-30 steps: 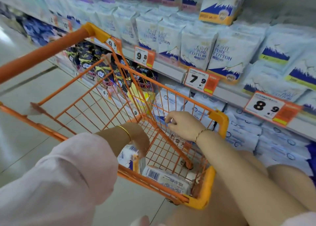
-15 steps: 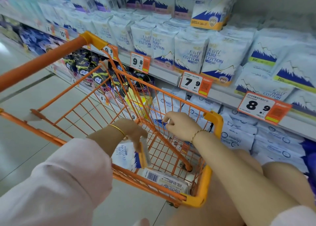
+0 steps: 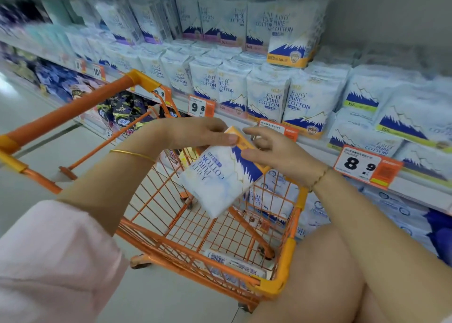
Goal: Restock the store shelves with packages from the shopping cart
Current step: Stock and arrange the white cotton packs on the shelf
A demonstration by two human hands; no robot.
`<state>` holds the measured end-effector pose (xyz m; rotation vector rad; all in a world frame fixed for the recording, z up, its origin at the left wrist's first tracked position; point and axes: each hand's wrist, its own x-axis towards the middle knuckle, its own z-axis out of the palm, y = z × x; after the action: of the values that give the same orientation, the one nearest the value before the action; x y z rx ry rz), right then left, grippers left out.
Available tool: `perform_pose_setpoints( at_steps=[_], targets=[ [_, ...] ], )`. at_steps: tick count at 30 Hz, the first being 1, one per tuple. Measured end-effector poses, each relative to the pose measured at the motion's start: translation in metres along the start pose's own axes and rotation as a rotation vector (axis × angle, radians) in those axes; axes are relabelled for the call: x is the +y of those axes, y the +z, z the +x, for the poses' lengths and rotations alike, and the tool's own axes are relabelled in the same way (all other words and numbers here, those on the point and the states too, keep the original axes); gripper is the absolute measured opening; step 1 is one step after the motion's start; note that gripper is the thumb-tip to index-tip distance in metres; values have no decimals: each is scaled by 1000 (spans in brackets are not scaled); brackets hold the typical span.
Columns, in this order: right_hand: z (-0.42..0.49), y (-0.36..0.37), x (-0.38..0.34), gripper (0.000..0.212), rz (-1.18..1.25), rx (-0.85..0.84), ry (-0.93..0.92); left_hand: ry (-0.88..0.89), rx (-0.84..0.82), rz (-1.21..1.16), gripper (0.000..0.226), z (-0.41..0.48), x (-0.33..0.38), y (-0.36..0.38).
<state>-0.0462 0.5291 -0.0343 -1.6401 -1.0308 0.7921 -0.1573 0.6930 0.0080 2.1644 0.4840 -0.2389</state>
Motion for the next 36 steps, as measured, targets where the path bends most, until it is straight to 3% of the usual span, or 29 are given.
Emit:
perform_pose_setpoints(
  at_steps=[4,8,11,14,19,21,23,25,26,30,36],
  targets=[
    [0,-17,-5,56,265,259,-33,-52,118,-268,77,1,9,-12],
    [5,-27,-7,63,618,476,-80,-36,79,-594,55,12,11,-22],
    [14,-30,-16,51,672,534,-112,92,132,-613,66,28,25,-21],
    [25,-50,-29,24,524,566,-99,199,293,-613,69,50,44,-36],
    [61,-100,-56,51,175,553,-79,413,455,-590,83,85,83,-76],
    [80,-113,-63,50,126,584,-84,454,581,-575,81,105,94,-81],
    [100,-121,-61,29,99,692,-81,402,615,-595,60,125,100,-77],
    [117,-124,-52,27,15,780,-85,324,504,-538,26,146,99,-65],
    [123,-125,-48,27,-101,796,-71,301,478,-484,21,156,96,-60],
    [127,-125,-46,49,-877,888,114,355,625,-380,40,178,99,-53],
    [126,-125,-38,75,-1142,759,261,403,619,-190,63,181,98,-51]
  ],
)
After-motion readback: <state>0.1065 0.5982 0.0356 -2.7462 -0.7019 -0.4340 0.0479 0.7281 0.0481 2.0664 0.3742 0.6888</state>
